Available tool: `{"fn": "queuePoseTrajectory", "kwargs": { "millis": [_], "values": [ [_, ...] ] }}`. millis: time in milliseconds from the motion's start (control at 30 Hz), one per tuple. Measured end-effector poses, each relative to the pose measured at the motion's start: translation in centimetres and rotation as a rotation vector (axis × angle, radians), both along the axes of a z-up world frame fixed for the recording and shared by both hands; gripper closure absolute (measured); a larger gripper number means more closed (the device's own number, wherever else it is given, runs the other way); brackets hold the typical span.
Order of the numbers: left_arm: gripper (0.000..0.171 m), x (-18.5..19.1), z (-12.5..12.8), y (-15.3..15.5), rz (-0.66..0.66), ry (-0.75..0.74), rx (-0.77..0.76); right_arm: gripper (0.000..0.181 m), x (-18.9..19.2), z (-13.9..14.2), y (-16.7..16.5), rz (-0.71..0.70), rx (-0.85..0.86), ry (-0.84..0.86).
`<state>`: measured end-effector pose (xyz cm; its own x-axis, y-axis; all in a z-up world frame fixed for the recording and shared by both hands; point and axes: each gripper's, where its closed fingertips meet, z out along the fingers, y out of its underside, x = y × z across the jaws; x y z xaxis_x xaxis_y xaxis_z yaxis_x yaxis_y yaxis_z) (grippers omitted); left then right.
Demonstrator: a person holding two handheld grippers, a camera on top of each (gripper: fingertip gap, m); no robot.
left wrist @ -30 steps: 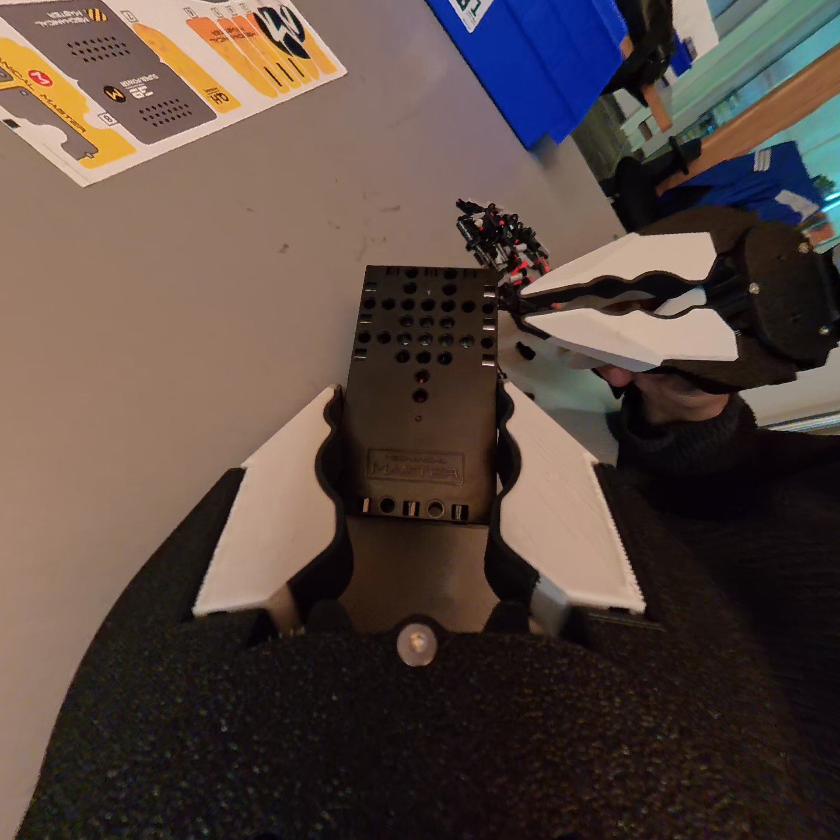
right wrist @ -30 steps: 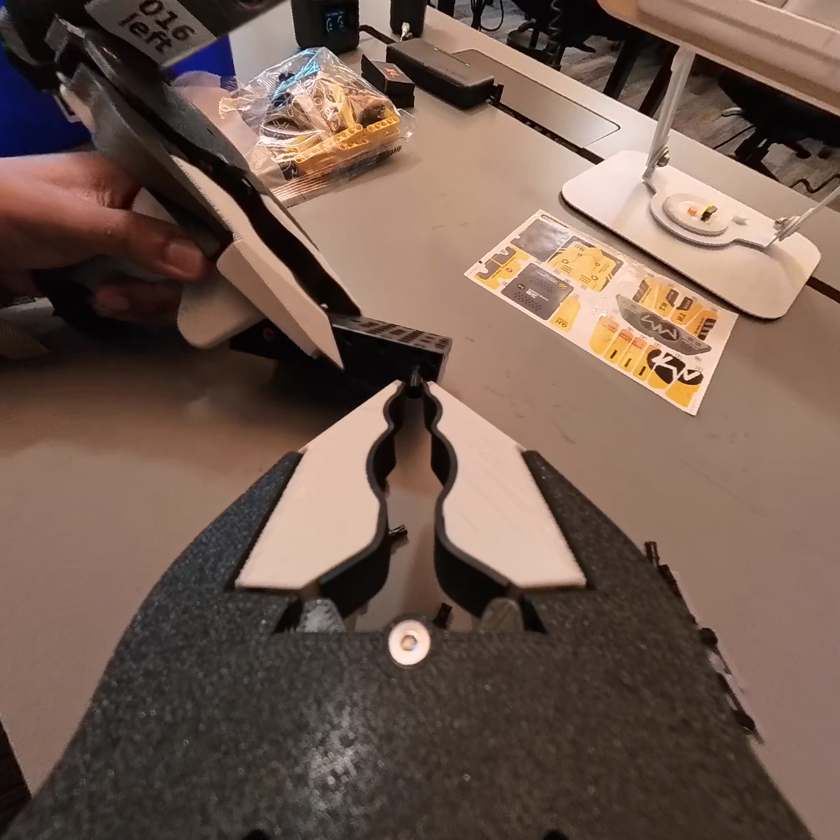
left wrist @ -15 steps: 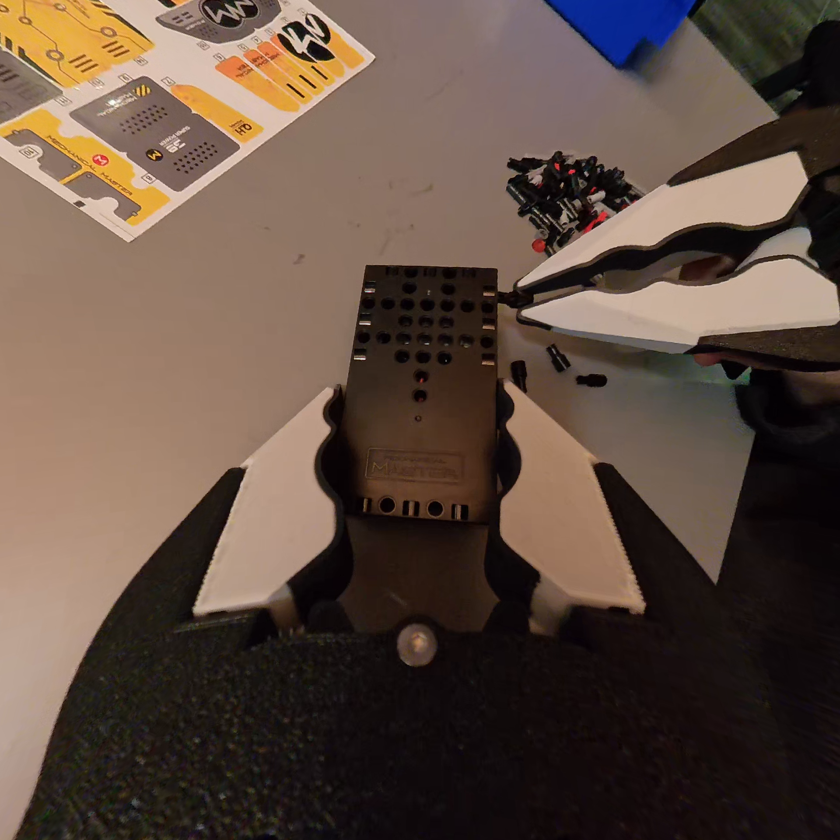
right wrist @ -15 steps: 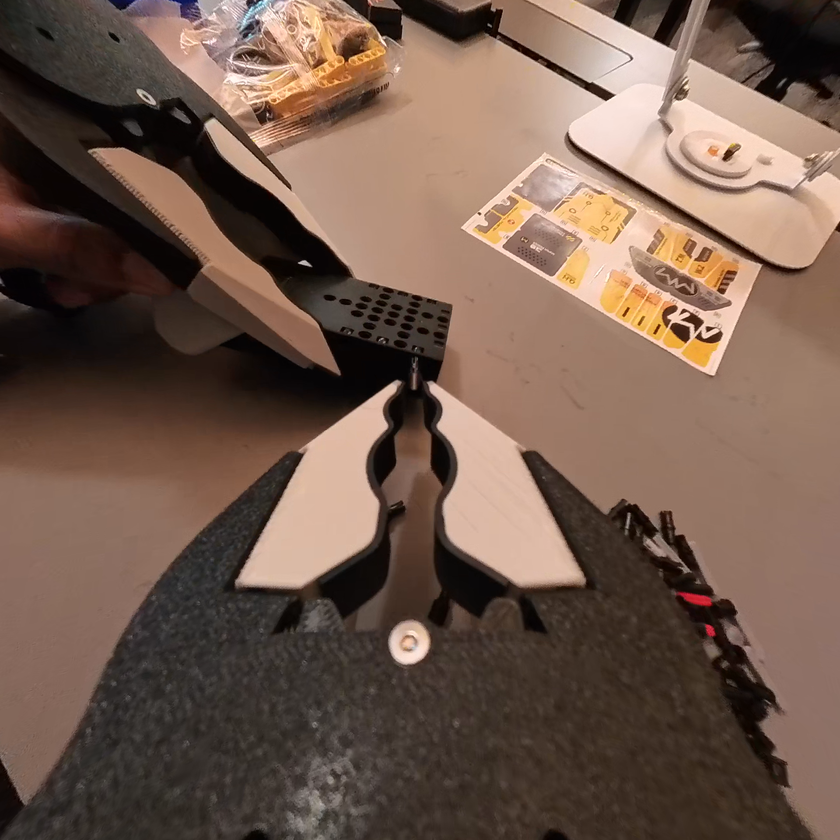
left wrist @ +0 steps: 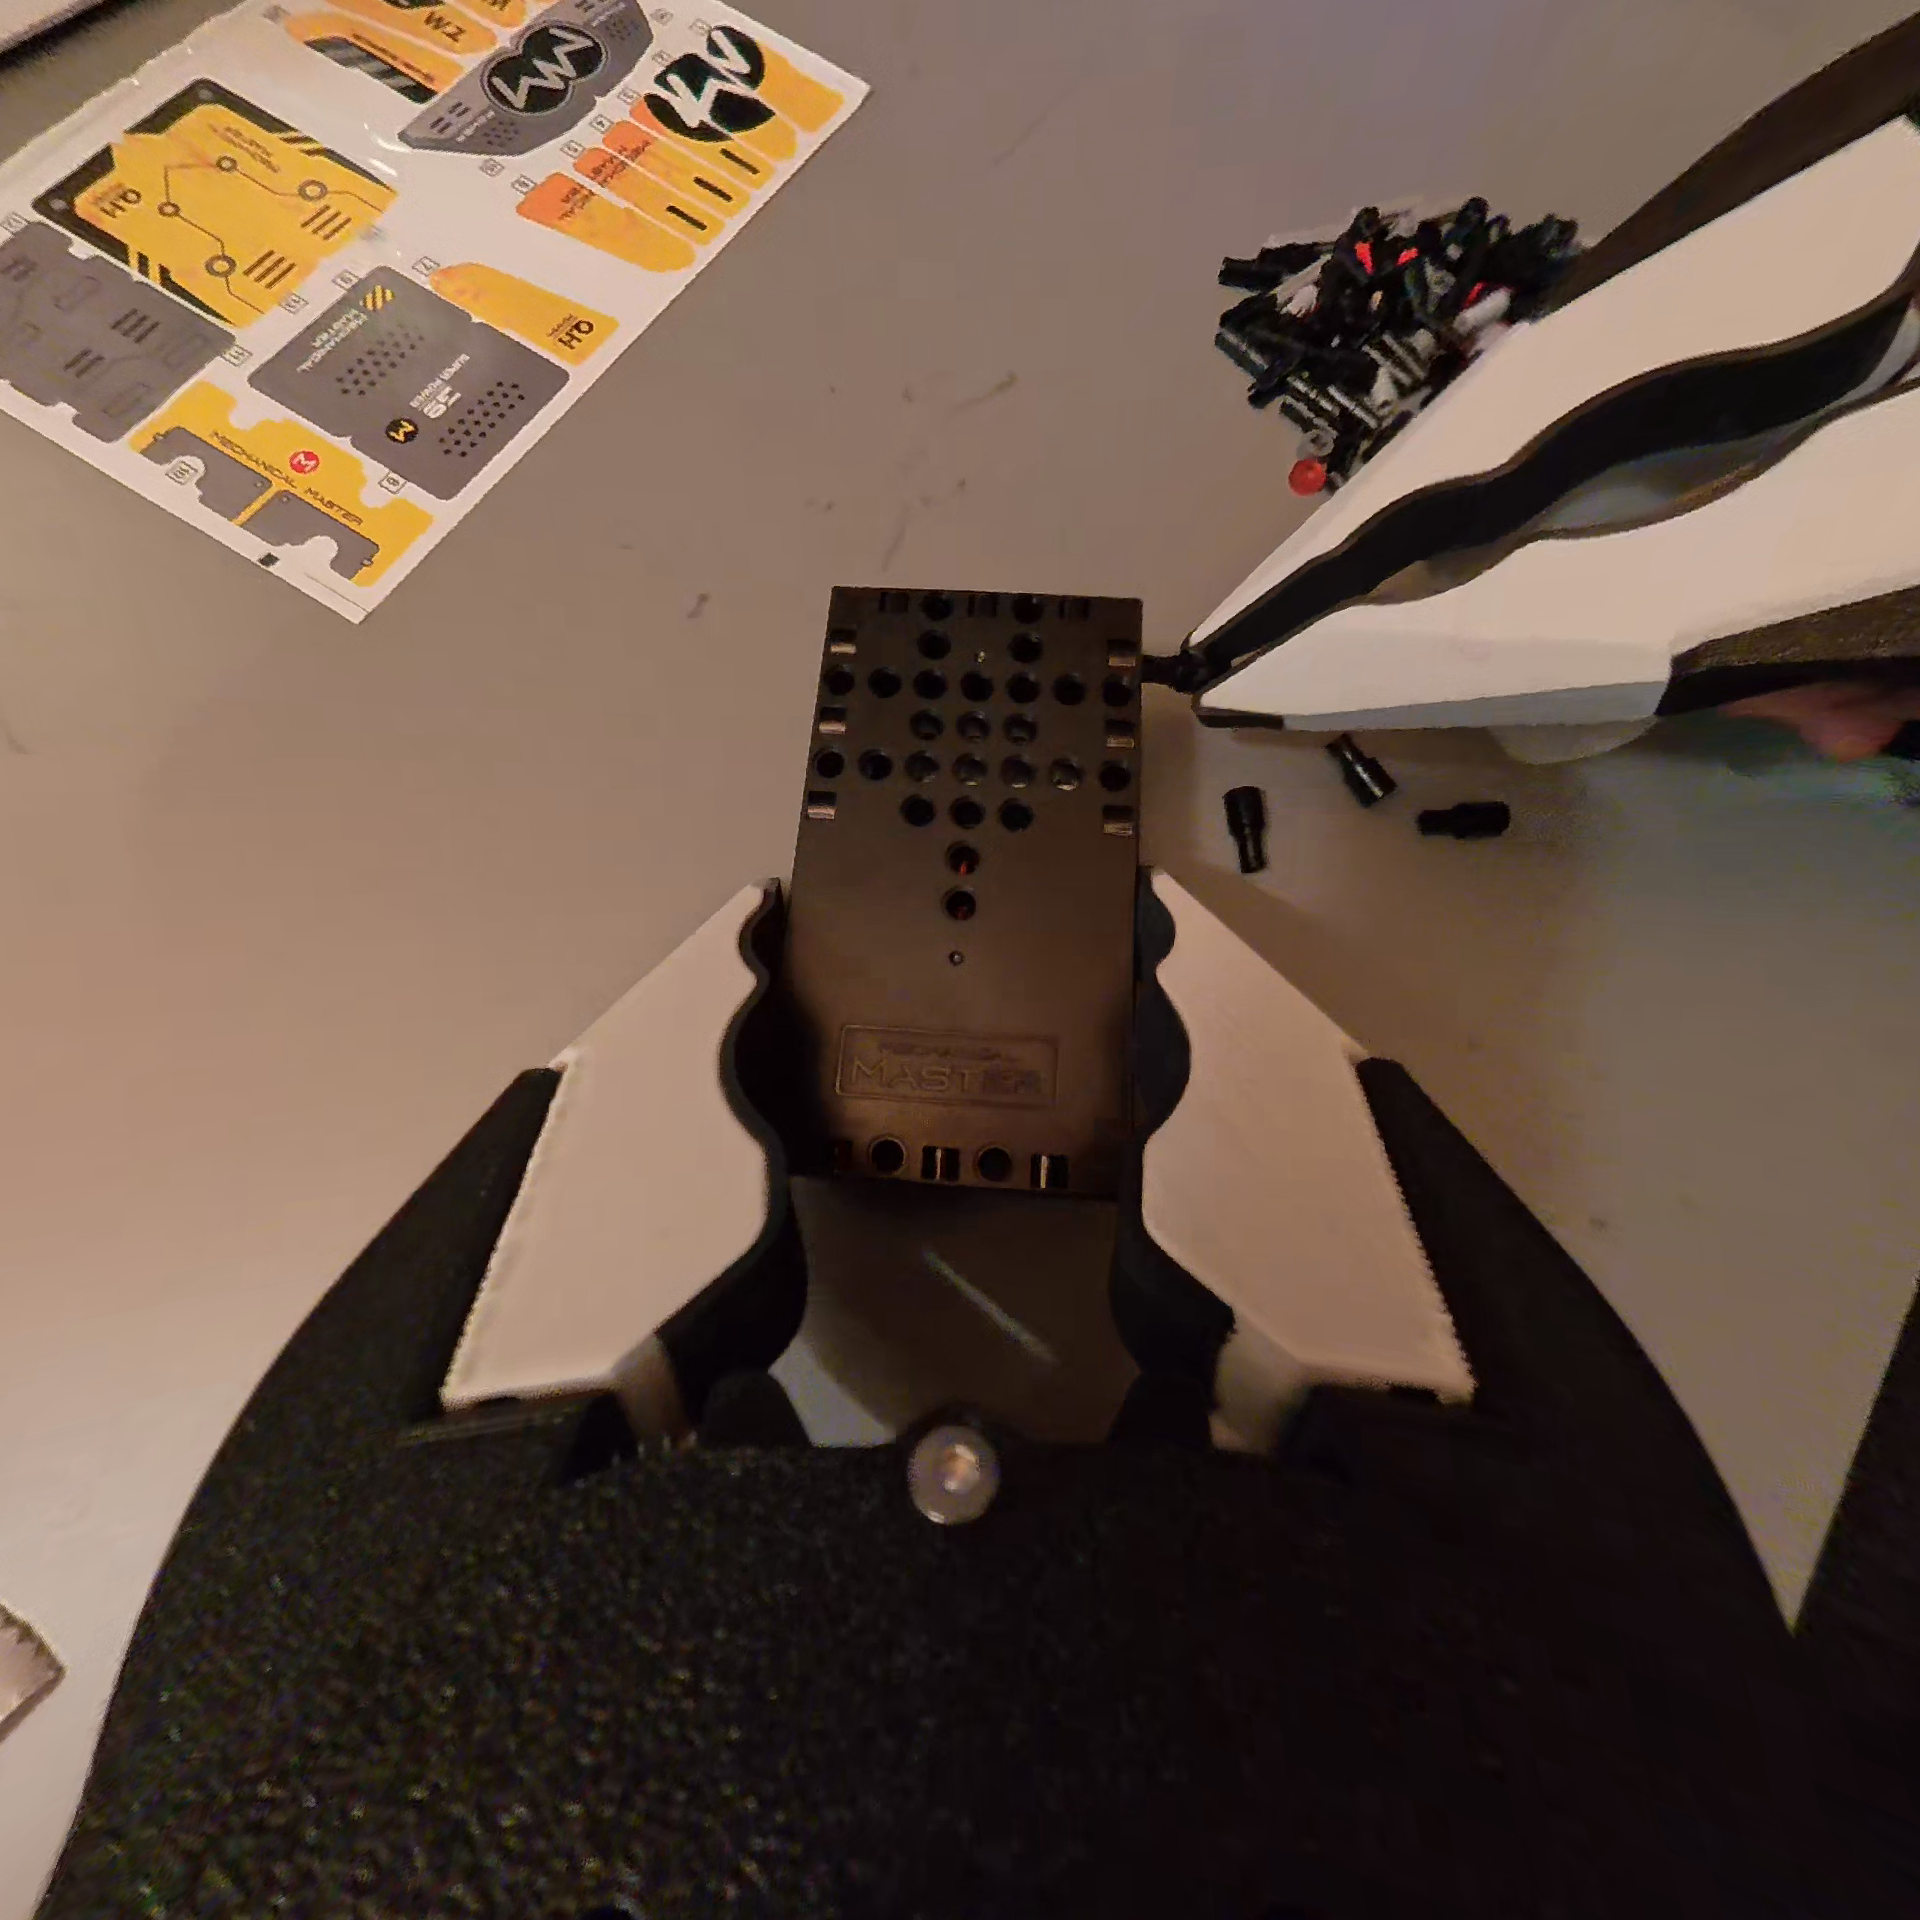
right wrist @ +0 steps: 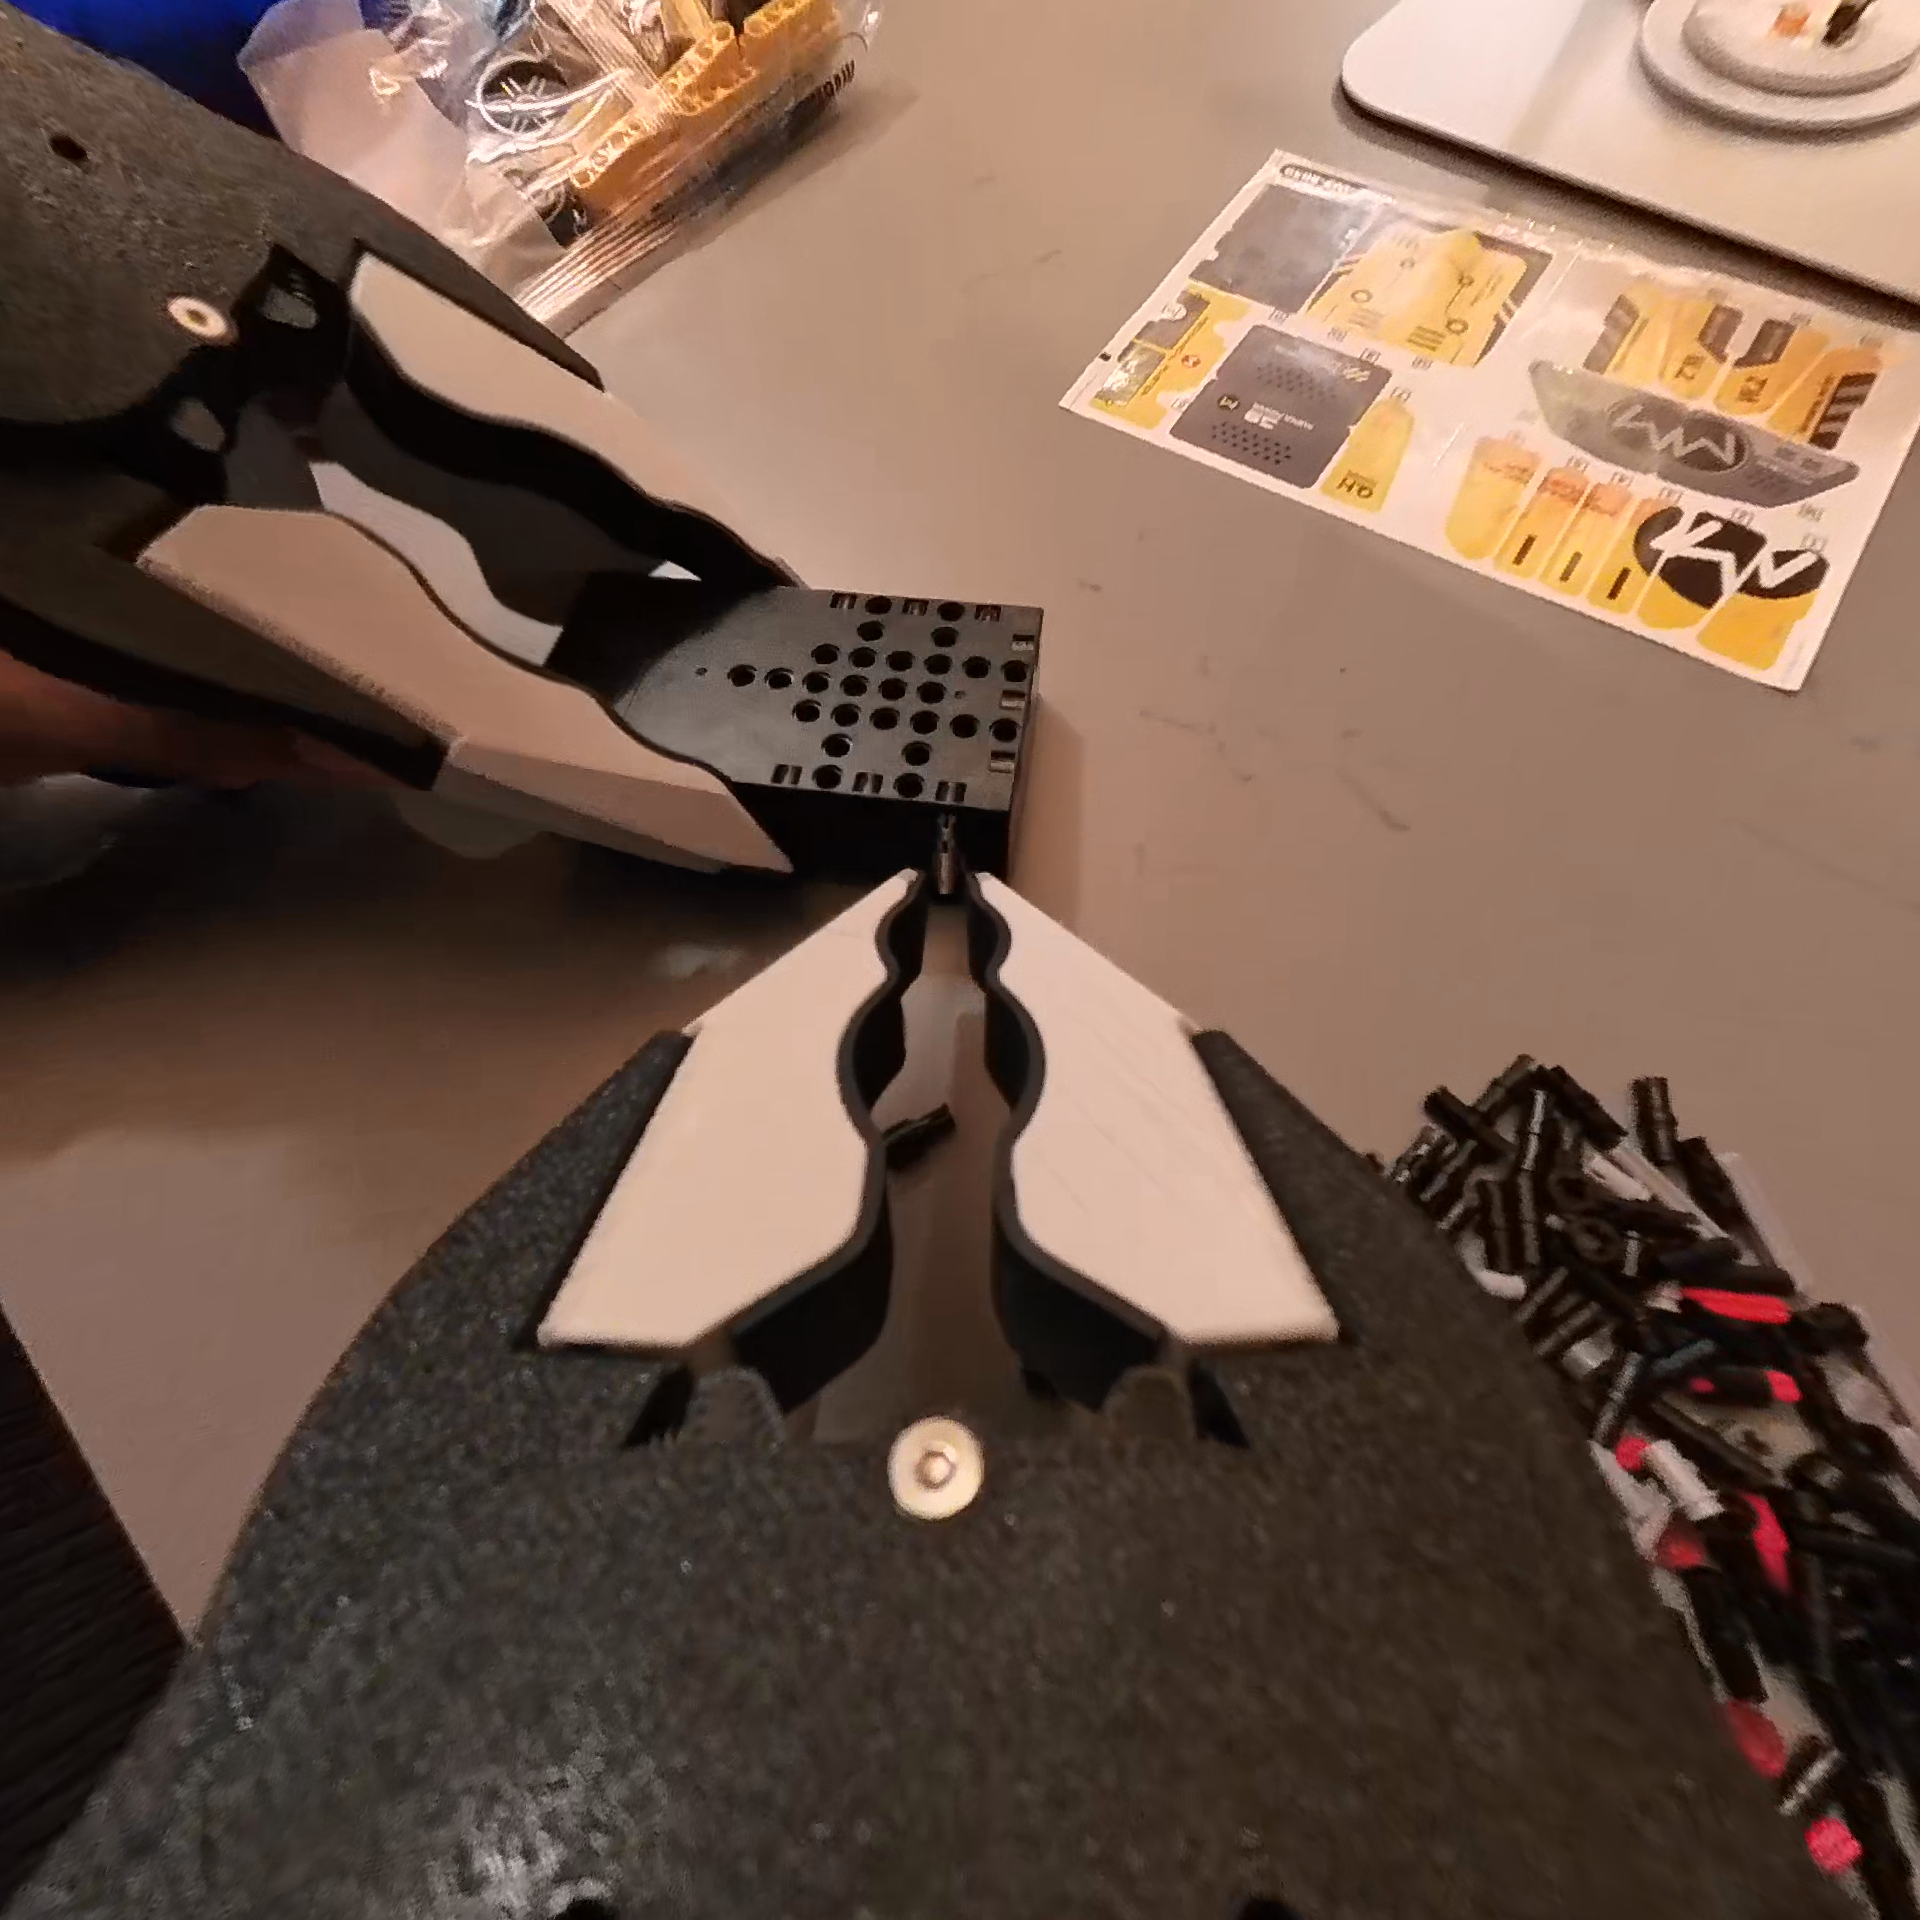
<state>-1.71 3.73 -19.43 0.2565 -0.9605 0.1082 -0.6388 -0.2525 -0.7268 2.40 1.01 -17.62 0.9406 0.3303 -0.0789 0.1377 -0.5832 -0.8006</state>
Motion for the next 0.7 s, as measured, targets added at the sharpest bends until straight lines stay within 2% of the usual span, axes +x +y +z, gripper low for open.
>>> {"fn": "queuePoseTrajectory", "kwargs": {
  "millis": [233, 700],
  "values": [
    [0.106, -0.07, -0.51, -0.01, -0.003, 0.065, 0.111, 0.175, 0.05, -0.54, -0.16, -0.017, -0.044, 0.031],
    [0.105, -0.11, -0.54, -0.06, -0.013, 0.078, 0.129, 0.175, -0.06, -0.64, -0.15, -0.029, -0.048, 0.209]
  ]
}}
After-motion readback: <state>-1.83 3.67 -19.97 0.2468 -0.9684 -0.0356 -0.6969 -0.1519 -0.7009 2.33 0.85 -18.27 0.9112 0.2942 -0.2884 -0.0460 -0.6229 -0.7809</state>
